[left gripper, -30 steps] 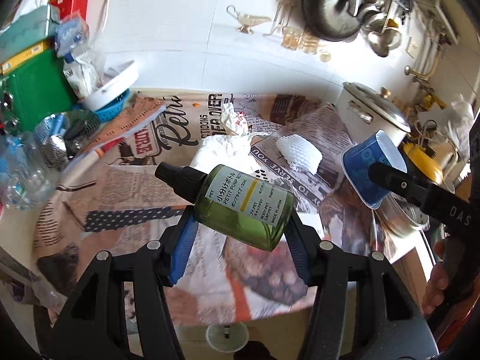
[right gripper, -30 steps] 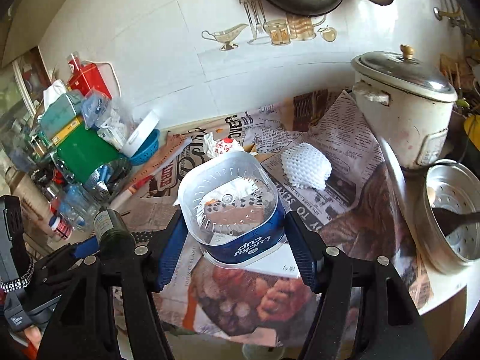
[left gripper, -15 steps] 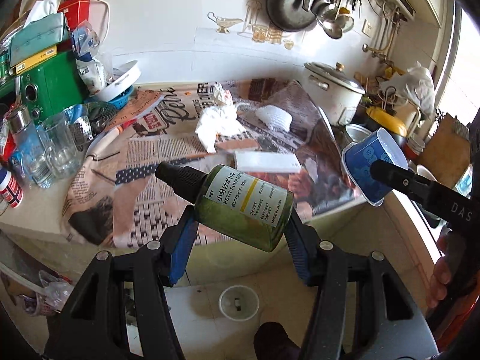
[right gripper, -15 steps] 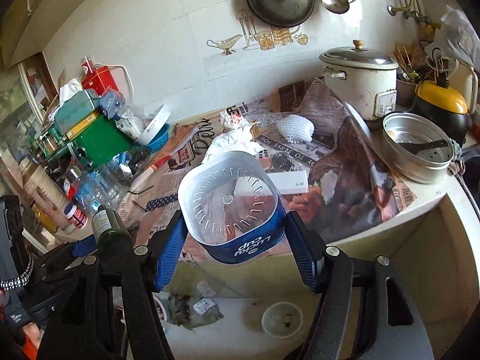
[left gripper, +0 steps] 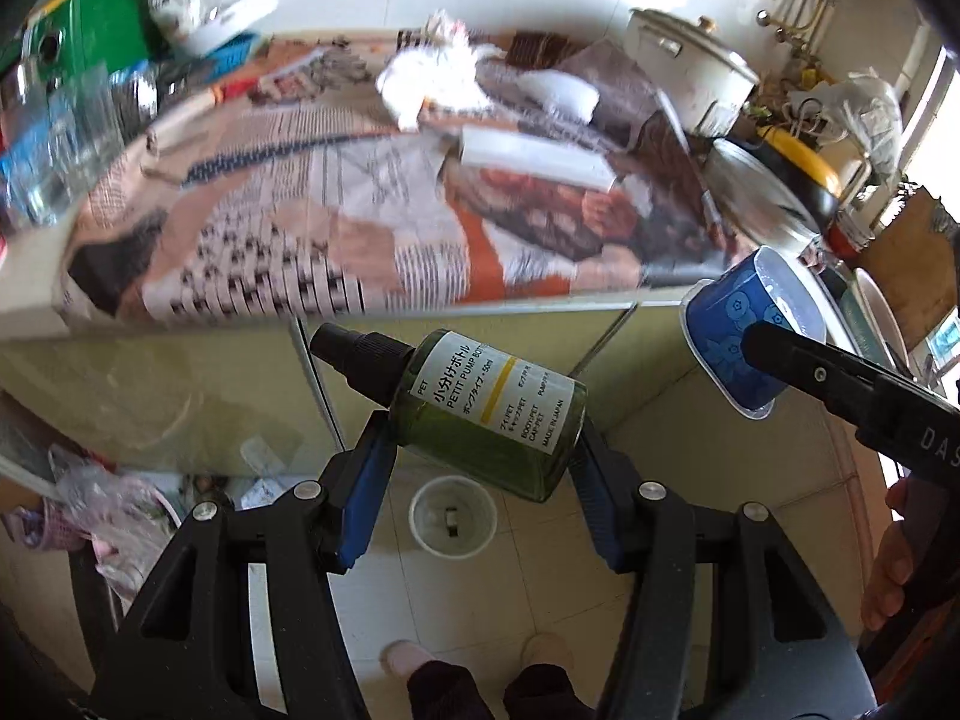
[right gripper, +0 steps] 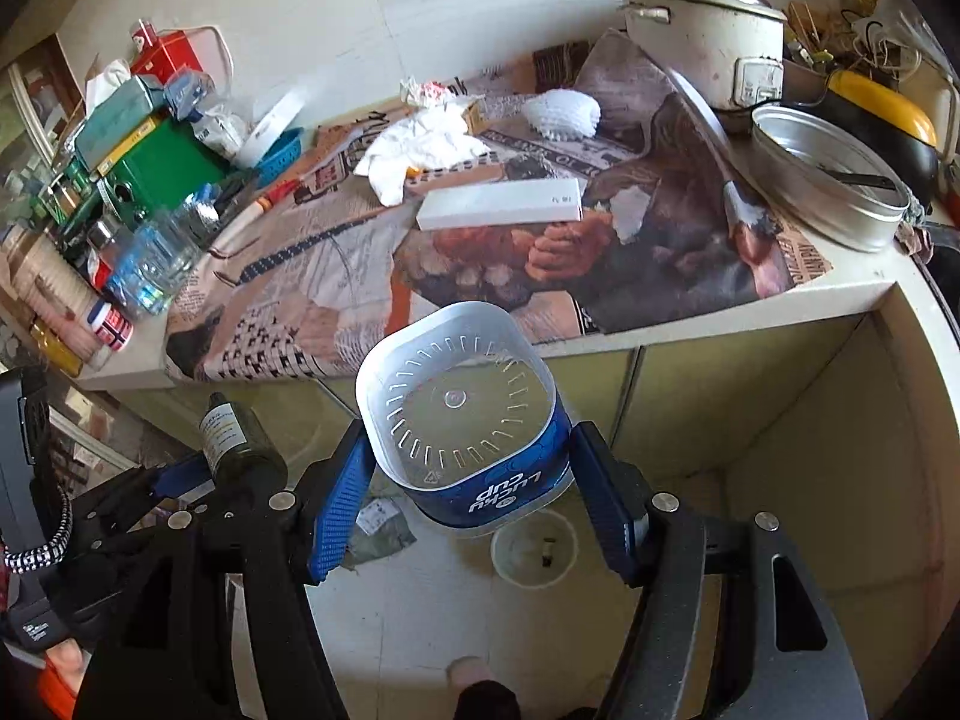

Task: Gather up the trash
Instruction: 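Lift and carry the spray bottle and cup down over the white bin, then open both tools to drop the spray bottle and cup into the bin, then raise both empty tools back up toward the counter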

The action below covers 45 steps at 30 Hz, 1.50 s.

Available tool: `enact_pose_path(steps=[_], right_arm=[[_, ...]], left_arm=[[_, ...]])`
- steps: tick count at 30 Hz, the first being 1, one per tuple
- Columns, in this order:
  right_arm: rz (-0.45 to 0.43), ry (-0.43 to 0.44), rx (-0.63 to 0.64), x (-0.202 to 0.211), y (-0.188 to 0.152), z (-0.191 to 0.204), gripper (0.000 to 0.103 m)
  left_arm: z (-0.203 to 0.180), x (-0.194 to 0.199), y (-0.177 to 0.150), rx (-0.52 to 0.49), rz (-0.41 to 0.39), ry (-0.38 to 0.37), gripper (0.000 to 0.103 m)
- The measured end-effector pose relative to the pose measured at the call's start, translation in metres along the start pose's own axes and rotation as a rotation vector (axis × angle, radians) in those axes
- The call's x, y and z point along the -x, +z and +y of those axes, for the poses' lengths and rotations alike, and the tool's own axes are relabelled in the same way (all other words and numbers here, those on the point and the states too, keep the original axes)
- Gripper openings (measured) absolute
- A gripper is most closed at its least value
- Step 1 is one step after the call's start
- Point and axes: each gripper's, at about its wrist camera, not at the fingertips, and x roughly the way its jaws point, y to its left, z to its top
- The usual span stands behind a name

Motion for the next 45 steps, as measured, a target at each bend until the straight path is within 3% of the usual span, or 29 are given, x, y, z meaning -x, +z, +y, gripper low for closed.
enact_pose_path(steps=[14,19,25,30,39,45], right_arm=[[0.213,0.041,0.087,-0.148,-0.098,-0.061,0.063],[0.26,0.049,0.13,-0.208,-0.132,-0.065,0.063],[0.307,0.124,0.1,-0.267,-0.158,-0.07,0.064],[0.313,0.174,0.032,-0.284,-0.161,-0.085,0.066],[0.311,0.074,0.038,-0.269,-0.15,-0.115,0.066],[0.292,0.039,0.054,-0.251,-0.139,-0.119,0.066]], left_arm=[[0.019,-0.16,-0.122,0.186,0.123,0.08,0.057],[0.04,-0.214,-0.162,0.237,0.158,0.102,0.057],[0.061,-0.262,-0.191,0.262,0.183,0.122,0.057],[0.063,-0.288,-0.198,0.249,0.2,0.117,0.057],[0.034,-0.32,-0.187,0.194,0.255,0.032,0.057],[0.019,-0.319,-0.176,0.179,0.286,0.032,0.062]])
